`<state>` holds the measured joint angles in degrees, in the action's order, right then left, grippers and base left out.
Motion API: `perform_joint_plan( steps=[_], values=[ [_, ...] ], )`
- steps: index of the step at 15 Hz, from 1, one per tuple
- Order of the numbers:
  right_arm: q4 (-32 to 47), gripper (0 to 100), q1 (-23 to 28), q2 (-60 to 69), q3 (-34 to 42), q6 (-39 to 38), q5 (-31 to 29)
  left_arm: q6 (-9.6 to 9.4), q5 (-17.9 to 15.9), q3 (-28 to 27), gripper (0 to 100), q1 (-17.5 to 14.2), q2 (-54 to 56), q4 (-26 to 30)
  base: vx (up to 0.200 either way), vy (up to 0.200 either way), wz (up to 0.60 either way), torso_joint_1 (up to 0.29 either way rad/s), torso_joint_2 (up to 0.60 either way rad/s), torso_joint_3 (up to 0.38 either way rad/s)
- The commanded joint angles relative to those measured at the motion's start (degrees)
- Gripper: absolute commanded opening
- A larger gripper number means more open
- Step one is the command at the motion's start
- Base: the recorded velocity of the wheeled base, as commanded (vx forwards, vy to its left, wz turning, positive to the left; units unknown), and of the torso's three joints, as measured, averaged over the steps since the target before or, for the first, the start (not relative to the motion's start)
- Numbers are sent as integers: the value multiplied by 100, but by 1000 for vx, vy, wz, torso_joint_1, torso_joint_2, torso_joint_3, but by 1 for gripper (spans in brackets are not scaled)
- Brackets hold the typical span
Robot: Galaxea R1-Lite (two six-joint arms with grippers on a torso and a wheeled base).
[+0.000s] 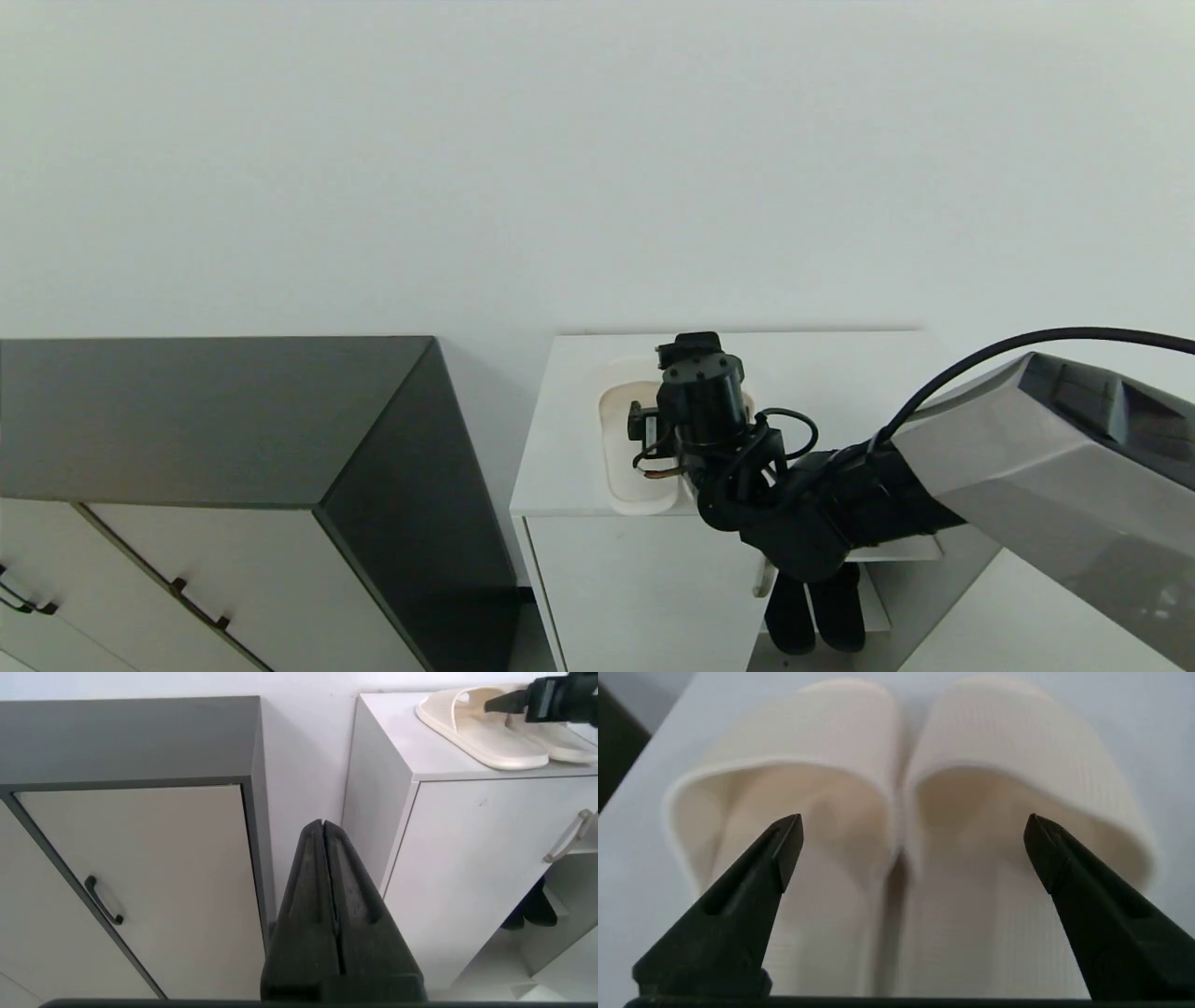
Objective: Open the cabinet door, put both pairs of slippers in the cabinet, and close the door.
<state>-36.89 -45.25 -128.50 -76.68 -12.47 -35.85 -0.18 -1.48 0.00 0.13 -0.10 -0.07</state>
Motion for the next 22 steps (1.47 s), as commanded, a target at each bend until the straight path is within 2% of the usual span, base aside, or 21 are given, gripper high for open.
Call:
perform_joint_plan(
  steps=[1,6,7,15,18,20,22],
  values=[
    [-3,100,52,-210,-181,8,43,1,-2,0,0,-5,-8,-1,0,0,0,0,0,0],
    [-3,100,236,-571,-708,87,43,9,-2,0,0,4,-8,-1,0,0,0,0,0,0],
    [-3,0,245,-597,-752,87,43,1,-2,0,0,-5,-8,-1,0,0,0,0,0,0],
    [-3,0,201,-395,-691,122,34,9,-2,0,0,4,-8,-1,0,0,0,0,0,0],
    [-11,0,60,326,-14,113,61,9,-2,0,0,-5,-8,-1,0,0,0,0,0,0],
    [-29,0,-133,1117,830,113,500,9,-2,0,0,-5,-8,-1,0,0,0,0,0,0],
    [-38,0,-230,1662,1428,105,641,9,-2,0,0,-5,-8,-1,0,0,0,0,0,0]
  ],
)
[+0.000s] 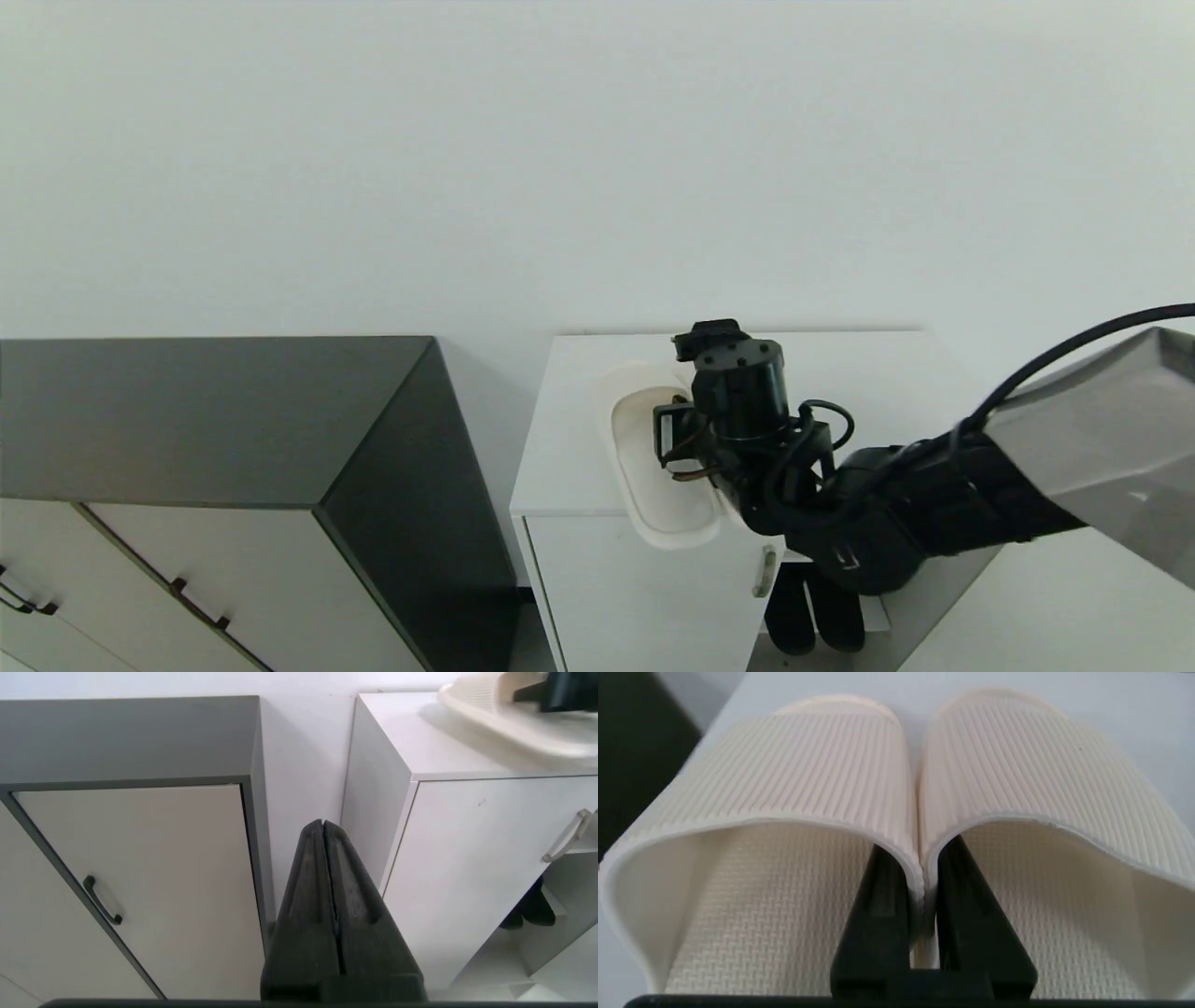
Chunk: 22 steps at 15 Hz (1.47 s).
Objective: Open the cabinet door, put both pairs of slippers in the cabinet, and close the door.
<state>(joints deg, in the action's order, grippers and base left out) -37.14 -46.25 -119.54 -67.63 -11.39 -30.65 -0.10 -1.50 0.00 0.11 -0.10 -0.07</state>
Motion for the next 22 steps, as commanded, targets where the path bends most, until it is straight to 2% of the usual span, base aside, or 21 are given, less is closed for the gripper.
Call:
perform_joint_plan(
  steps=[1,4,6,12,22],
  values=[
    [-12,0,-147,1196,1033,-39,138,1,1,0,0,7,-8,-1,0,0,0,0,0,0],
    [32,0,-306,1961,1885,14,270,-8,1,0,0,7,-8,-1,0,0,0,0,0,0],
    [32,0,-446,2005,1921,14,261,-8,1,0,0,-2,-8,-1,0,0,0,0,0,0],
    [23,0,-446,1926,2017,-22,261,1,1,0,0,7,-8,-1,0,0,0,0,0,0],
    [5,0,-437,1908,2088,-13,252,10,1,0,0,-2,-8,-1,-200,0,0,5,3,1]
  ],
)
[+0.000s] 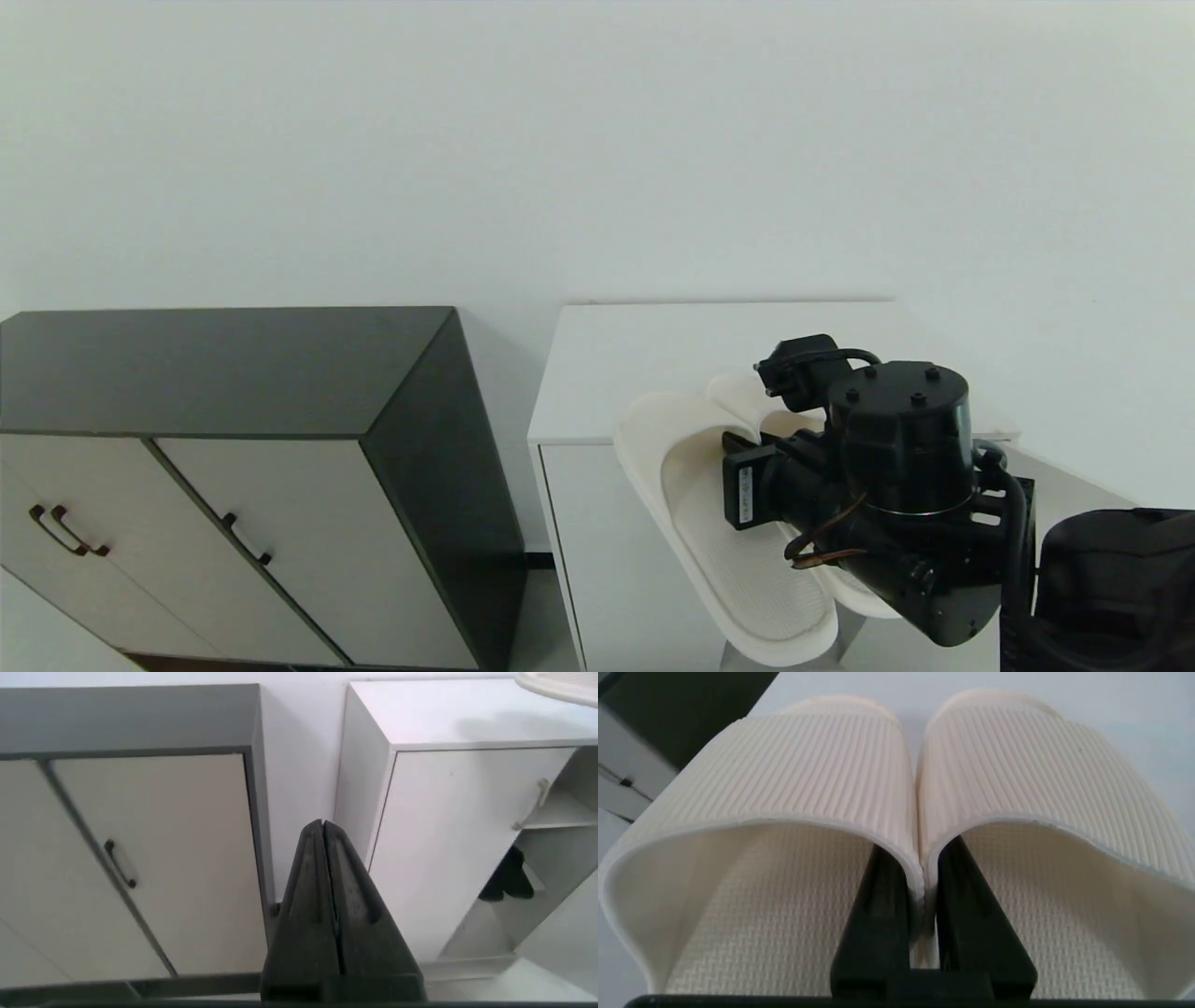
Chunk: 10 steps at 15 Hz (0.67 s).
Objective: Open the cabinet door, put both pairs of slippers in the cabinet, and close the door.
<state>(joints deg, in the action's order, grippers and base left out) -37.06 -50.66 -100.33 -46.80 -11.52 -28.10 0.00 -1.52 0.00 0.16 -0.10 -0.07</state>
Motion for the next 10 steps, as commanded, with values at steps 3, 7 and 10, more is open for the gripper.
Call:
perform_joint_plan(
  steps=[3,7,10],
  values=[
    [-3,0,4,-13,57,9,6,0,3,0,0,-7,-8,-1,-200,0,0,1,4,4],
    [-12,0,74,-57,110,-17,15,0,3,0,0,2,-8,-1,-50,0,0,1,1,1],
    [-21,0,136,-198,92,-35,15,-26,3,0,0,2,-8,-1,0,0,0,0,0,0]
  ],
)
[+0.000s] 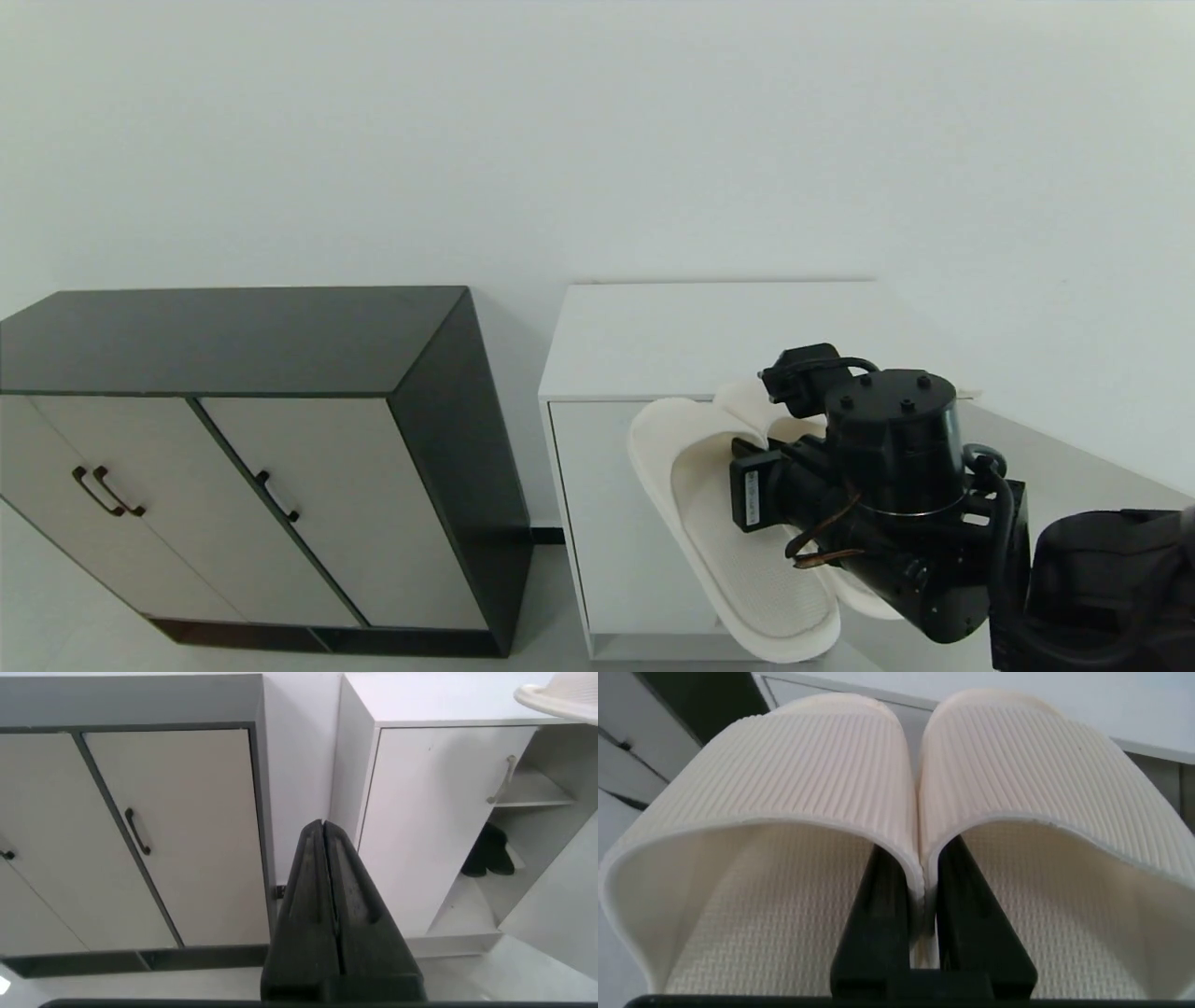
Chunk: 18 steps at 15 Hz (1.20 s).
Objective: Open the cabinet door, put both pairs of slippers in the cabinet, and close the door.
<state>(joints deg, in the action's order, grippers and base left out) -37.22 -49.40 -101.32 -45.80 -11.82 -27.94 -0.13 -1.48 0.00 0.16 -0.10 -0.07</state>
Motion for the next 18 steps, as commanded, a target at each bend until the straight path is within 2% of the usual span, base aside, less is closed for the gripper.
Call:
perform_joint_plan(
  steps=[1,10,18],
  values=[
    [-14,0,9,-134,-8,-4,8,-4,-2,0,0,-7,-8,-1,0,0,0,0,0,0],
    [-260,0,18,-257,10,22,-10,-22,-2,0,0,2,-8,-1,0,0,0,0,0,0],
    [-268,0,18,-204,36,31,-18,-13,-2,0,0,-7,-8,-1,0,-200,0,2,2,2]
  ],
)
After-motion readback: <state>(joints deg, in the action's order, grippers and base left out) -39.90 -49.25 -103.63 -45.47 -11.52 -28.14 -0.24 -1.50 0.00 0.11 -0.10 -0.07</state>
